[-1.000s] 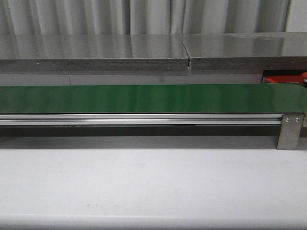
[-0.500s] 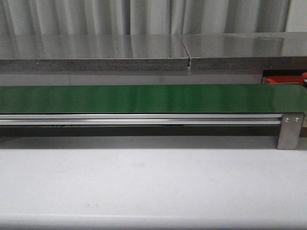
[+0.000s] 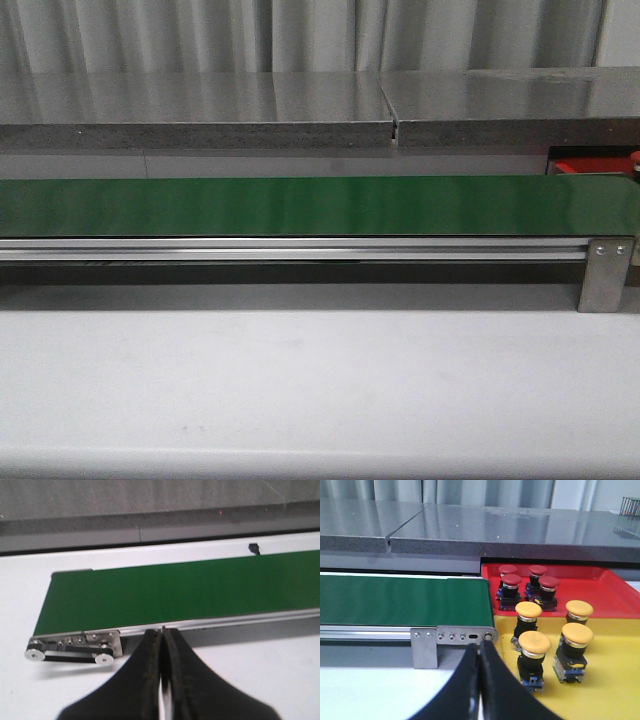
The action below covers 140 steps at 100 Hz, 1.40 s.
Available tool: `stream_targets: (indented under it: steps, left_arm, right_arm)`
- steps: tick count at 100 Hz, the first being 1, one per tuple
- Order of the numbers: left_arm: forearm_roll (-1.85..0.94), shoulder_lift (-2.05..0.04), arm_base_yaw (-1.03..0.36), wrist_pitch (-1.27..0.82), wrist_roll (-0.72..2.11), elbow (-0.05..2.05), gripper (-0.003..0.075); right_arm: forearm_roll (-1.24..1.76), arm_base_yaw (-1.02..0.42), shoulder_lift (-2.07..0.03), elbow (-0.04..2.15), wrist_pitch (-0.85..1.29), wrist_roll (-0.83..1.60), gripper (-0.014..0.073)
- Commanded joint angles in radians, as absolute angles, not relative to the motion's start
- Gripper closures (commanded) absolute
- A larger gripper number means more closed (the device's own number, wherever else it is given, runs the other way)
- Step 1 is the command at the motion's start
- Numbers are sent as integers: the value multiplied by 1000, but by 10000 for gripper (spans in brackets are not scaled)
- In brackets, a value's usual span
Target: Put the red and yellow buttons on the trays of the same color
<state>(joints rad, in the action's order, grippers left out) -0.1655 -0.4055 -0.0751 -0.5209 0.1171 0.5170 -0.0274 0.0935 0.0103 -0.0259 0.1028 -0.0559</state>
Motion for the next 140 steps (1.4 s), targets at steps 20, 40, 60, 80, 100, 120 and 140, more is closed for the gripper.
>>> stream_targets:
  steps: [20,40,60,80,100,120,140]
  left_arm:
    - [-152,-236,-81,-72,40,259,741]
    - [-60,-102,-81,-61,-44,128,741]
    - [-52,20,-67,-29,-44,25,741]
    - [-57,37,-52,31,-44,-30,741]
    - [-55,37,-52,24,-44,-30,741]
    - [-55,37,-52,24,-44,-30,741]
    - [-55,37,-52,24,-44,-30,741]
  right_arm:
    - [-39,91,30,-4,33,-57,711]
    - [-39,91,30,-4,33,-57,711]
    - [-39,91,30,-4,33,-57,711]
    - [-39,91,28,-4,32,-57,711]
    - [-39,91,28,-4,33,-57,711]
    - [-39,91,28,-4,33,-57,711]
    - [-39,91,28,-4,33,-57,711]
